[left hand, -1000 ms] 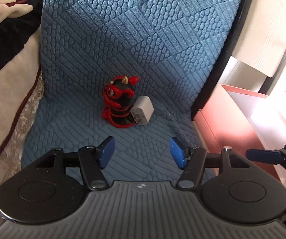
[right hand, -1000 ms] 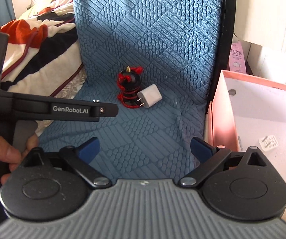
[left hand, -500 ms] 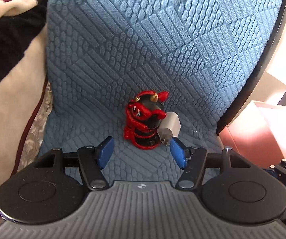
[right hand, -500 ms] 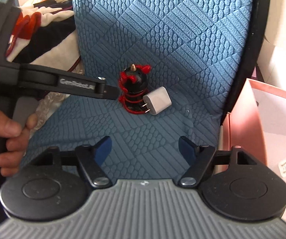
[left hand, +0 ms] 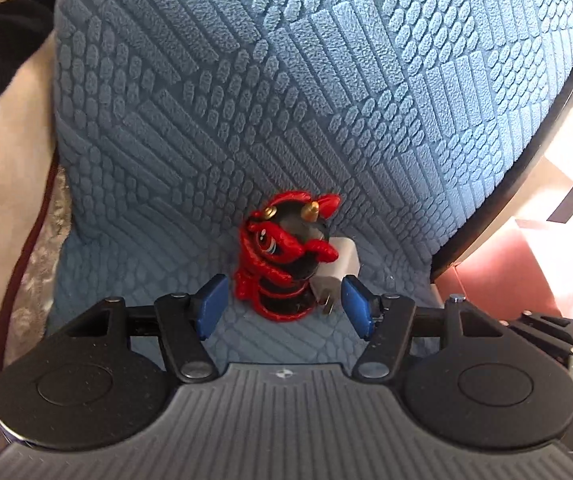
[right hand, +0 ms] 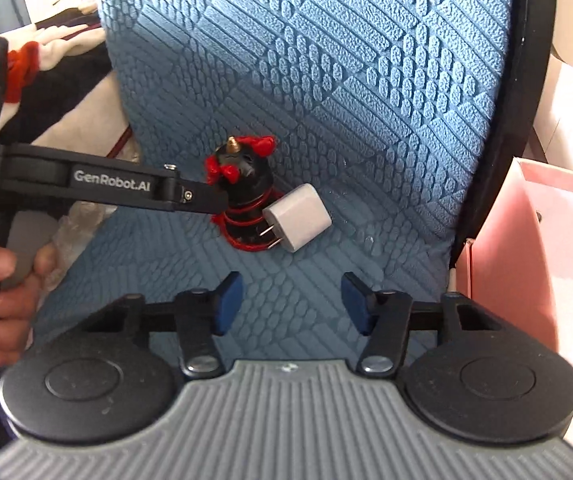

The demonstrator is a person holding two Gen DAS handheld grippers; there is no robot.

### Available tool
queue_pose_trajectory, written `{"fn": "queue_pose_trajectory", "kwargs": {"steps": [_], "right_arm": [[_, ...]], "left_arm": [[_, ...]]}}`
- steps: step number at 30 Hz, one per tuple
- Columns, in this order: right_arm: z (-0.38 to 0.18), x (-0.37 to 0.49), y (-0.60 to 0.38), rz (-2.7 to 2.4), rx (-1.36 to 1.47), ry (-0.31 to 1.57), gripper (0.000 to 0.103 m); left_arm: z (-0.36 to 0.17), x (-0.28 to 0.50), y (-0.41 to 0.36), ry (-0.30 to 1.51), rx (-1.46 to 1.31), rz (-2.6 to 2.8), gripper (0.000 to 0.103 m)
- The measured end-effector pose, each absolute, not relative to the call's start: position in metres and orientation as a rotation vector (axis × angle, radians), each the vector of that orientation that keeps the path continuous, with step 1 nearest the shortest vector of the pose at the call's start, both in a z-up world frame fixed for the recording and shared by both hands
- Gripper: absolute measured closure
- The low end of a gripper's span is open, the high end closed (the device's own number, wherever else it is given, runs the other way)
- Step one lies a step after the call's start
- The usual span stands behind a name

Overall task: Organize rigid objects
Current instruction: 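Move both open tools back to the red devil figurine and white charger, then grasp the white charger with the right tool while the left tool grasps the red devil figurine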

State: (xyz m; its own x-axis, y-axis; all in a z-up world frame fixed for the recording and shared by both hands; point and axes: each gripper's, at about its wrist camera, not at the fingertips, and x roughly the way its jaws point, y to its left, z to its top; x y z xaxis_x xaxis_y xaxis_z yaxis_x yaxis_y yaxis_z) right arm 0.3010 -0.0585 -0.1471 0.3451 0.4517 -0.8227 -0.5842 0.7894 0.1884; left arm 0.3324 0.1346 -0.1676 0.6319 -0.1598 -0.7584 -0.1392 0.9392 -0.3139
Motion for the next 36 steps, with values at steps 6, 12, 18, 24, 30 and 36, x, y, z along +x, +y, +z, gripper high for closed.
{"fn": "queue_pose_trajectory", "kwargs": {"steps": [6,12,18,24,30,36], "right_arm": [[-0.155,0.314,-0.050,0.682,-0.146,1.024,0.058],[-0.161,0.321,-0.041,0.726,-0.137,1.019,0.057],[-0.174,0.337,-0.030,0.726,-0.146,0.998,0.057],[-0.184,0.357,-0.024,0.720,-0.103,1.000,0.051],[-0.197,0.374,-0.018,0.708,-0.062,1.066,0.039],[-0.206,0.380,-0.016,0.704,-0.036,1.100,0.035]], "left_arm": [[-0.167,0.339,0.132,0.864,-0.346,-0.026,0.035],[-0.172,0.350,0.129,0.870,-0.324,-0.012,0.036],[-0.176,0.359,0.141,0.855,-0.386,-0.018,0.036],[-0.175,0.367,0.146,0.853,-0.403,-0.045,0.036],[-0.183,0.374,0.148,0.881,-0.420,-0.041,0.039],[-0.187,0.371,0.150,0.866,-0.418,-0.030,0.039]]}}
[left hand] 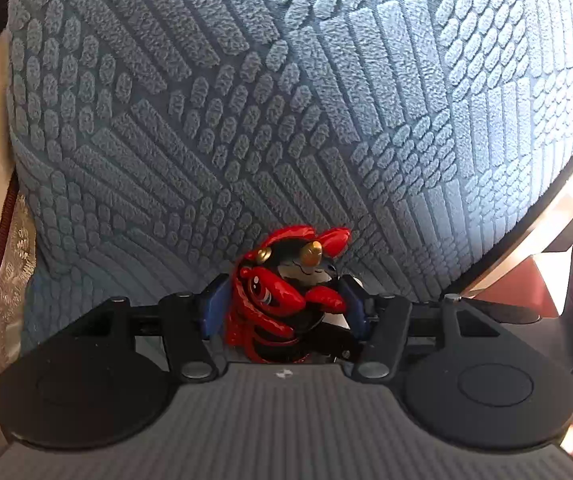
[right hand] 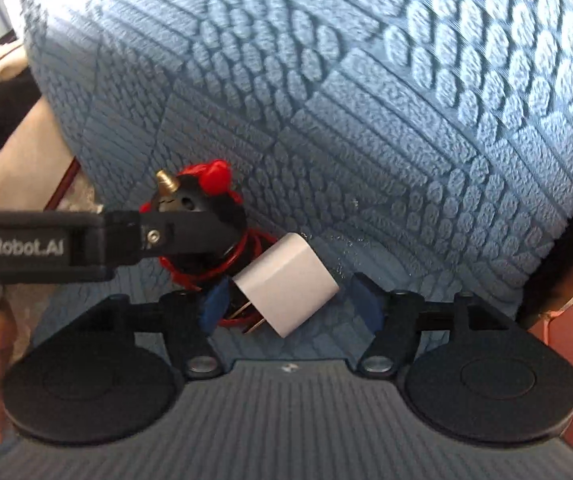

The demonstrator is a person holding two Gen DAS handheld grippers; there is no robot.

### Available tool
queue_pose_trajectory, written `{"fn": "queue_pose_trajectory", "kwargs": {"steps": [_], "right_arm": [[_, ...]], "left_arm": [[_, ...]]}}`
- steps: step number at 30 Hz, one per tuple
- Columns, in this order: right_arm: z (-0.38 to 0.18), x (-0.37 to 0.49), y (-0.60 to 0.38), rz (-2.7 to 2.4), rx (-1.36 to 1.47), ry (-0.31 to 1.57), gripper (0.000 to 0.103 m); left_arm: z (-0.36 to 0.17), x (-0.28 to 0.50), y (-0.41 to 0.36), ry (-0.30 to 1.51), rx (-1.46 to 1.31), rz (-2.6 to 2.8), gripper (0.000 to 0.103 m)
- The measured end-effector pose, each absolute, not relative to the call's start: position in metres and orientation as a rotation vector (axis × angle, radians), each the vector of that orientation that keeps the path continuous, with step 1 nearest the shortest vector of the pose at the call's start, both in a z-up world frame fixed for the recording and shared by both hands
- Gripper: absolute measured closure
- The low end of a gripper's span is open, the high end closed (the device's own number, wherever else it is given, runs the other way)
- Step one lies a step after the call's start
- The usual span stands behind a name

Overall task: Organize rigid objects
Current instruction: 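Grasp the white charger with the right tool while the left tool grasps the red devil figurine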

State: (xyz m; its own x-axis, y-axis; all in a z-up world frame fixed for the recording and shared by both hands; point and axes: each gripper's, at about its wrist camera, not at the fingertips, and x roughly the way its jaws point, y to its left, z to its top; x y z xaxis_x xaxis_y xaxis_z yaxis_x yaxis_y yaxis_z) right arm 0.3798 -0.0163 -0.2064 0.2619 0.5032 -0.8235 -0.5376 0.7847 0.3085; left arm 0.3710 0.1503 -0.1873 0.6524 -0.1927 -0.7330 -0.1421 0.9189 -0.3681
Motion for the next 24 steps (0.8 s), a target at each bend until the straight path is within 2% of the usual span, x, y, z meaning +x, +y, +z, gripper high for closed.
{"fn": "queue_pose_trajectory", "kwargs": {"steps": [1,2,3,24], "right_arm": [[-0.207,0.381,-0.017,0.705,-0.022,1.104,0.035],[-0.208,0.383,-0.020,0.717,-0.002,1.110,0.040],[-0.210,0.384,-0.022,0.732,0.028,1.120,0.041],[-0.183,0.356,-0.056,0.568,-0.031,1.159,0.041]], "left_arm": [[-0.188,0.371,0.150,0.866,-0.412,-0.026,0.039],[-0.187,0.371,0.149,0.865,-0.400,-0.025,0.039],[-0.187,0.373,0.145,0.863,-0.387,-0.027,0.039],[-0.146,0.364,0.131,0.927,-0.350,-0.020,0.039]]}}
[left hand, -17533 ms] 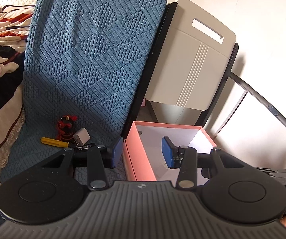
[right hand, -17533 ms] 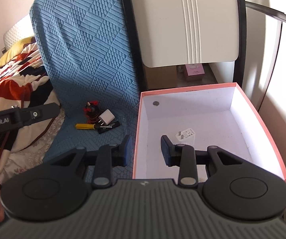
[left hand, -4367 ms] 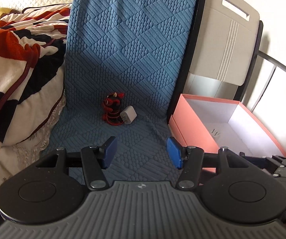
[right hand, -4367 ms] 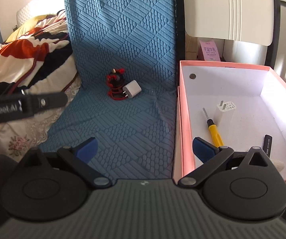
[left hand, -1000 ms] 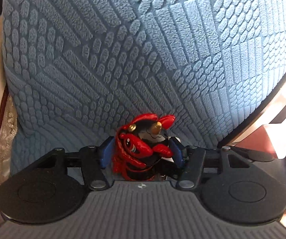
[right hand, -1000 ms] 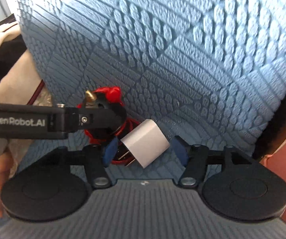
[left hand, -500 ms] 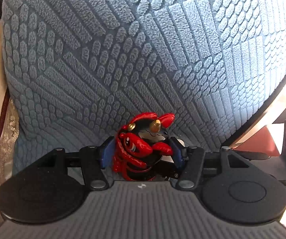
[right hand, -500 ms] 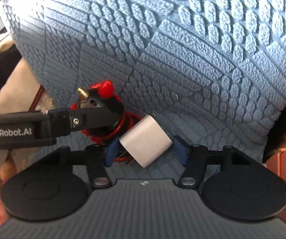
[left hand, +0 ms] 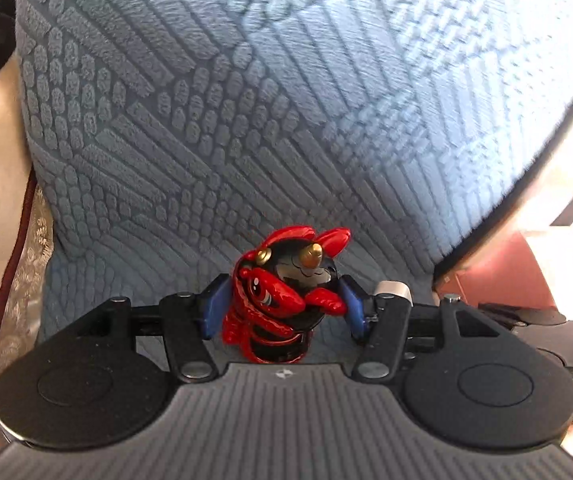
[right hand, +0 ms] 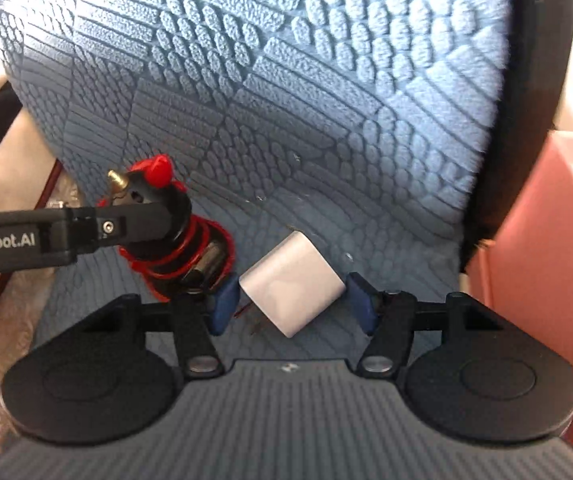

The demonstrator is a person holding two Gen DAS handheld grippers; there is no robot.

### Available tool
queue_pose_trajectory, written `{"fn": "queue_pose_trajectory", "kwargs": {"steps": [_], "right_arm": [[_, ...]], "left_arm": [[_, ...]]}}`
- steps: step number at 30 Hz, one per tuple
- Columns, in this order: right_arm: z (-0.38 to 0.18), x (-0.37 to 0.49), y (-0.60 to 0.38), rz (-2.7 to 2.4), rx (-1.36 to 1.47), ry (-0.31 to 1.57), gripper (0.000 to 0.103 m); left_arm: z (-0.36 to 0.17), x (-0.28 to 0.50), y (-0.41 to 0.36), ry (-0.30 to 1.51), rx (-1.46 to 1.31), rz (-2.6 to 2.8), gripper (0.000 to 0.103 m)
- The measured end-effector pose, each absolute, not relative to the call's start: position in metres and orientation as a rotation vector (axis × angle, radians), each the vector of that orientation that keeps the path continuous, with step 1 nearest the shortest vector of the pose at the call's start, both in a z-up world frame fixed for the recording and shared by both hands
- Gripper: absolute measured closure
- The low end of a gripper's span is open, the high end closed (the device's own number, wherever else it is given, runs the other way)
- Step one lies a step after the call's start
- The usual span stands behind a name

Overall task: Organize rigid objects
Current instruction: 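Grasp the white charger with the right tool while the left tool grasps the red devil figurine, then carry the charger with the right tool while the left tool carries the figurine over the box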

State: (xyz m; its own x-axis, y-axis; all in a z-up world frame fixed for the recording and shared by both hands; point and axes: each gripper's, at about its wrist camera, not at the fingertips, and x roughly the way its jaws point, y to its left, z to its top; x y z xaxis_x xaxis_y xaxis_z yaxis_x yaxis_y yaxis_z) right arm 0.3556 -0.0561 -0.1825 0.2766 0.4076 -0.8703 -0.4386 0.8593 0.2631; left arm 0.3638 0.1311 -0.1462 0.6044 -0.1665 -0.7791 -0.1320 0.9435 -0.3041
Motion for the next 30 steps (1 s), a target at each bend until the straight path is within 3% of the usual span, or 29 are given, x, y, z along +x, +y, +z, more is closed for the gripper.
{"fn": "queue_pose_trajectory", "kwargs": {"steps": [15,30], "right_arm": [[-0.135,0.297,-0.080,0.549,-0.027,1.090,0.041],[-0.116,0.238,-0.103,0.565,-0.111,1.065,0.041]], "left_arm": [[-0.116,0.295,0.132,0.896,-0.416,0.034,0.039],[-0.122,0.243,0.110,0.886,-0.422,0.043,0.039]]}}
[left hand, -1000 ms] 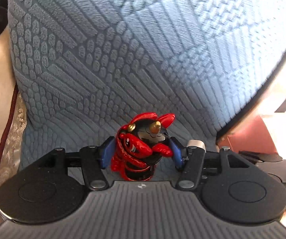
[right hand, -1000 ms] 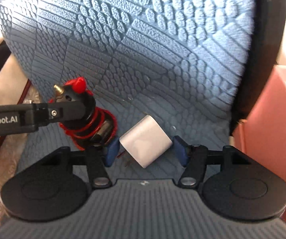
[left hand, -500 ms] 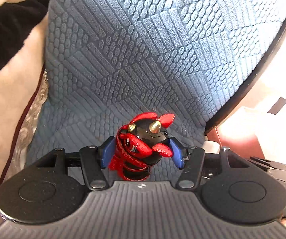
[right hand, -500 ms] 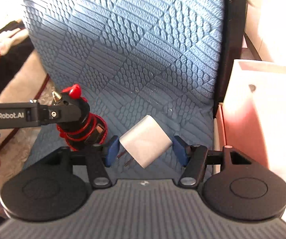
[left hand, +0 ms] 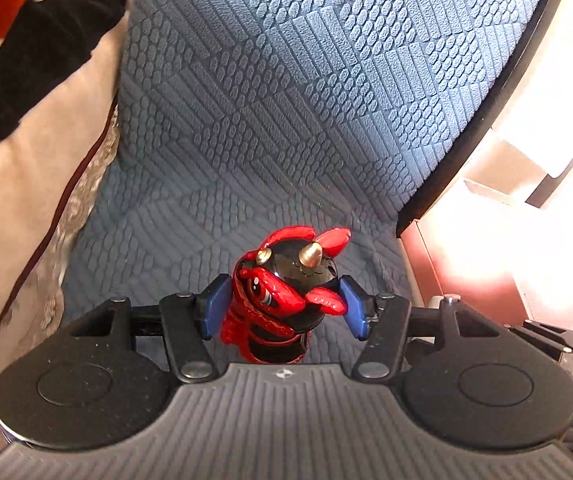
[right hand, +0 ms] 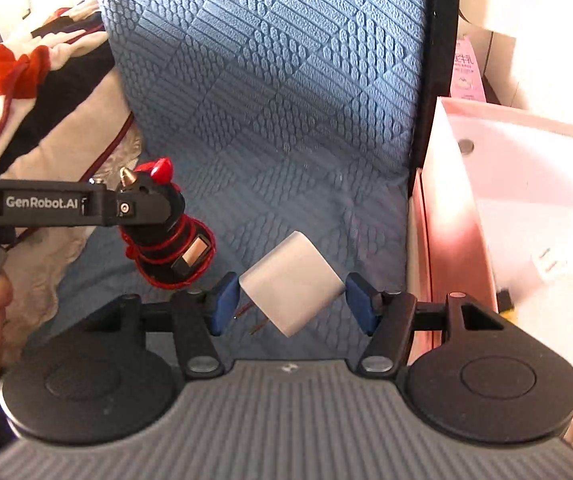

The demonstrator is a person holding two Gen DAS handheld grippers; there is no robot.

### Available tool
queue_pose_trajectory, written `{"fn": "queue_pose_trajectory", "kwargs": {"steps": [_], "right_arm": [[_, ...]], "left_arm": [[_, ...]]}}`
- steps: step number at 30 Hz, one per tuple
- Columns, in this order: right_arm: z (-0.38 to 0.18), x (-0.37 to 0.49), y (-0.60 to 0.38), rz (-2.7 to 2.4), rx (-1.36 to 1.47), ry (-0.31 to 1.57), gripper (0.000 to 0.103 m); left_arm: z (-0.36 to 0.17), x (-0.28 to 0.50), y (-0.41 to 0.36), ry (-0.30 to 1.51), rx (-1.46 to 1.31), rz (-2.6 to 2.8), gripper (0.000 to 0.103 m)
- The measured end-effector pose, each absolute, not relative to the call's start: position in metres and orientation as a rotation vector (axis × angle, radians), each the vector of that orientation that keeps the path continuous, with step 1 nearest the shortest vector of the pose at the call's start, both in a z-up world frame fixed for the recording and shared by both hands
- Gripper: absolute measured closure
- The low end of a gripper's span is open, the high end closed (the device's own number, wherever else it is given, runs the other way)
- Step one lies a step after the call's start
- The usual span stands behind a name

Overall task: Organize rigid objects
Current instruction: 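Carry the charger with the right tool while the left tool carries the figurine over the box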

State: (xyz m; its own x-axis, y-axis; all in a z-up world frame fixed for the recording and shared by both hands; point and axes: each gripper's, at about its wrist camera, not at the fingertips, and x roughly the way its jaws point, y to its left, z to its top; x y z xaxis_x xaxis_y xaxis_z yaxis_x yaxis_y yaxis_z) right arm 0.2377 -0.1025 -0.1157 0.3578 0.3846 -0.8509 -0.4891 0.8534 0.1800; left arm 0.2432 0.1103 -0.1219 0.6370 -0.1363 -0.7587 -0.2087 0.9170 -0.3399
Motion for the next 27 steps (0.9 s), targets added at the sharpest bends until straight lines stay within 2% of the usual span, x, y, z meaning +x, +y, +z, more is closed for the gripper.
{"fn": "queue_pose_trajectory", "kwargs": {"steps": [7,27], "right_arm": [[-0.102,0.213,-0.105,0.581,-0.179,0.989,0.041],[-0.078,0.161,-0.129,0.545,-0.121,1.028,0.041]], "left_arm": [[-0.111,0.223,0.100,0.867,-0.417,0.025,0.039],[-0.073,0.164,0.078,0.811,-0.447,-0.010,0.039]]}}
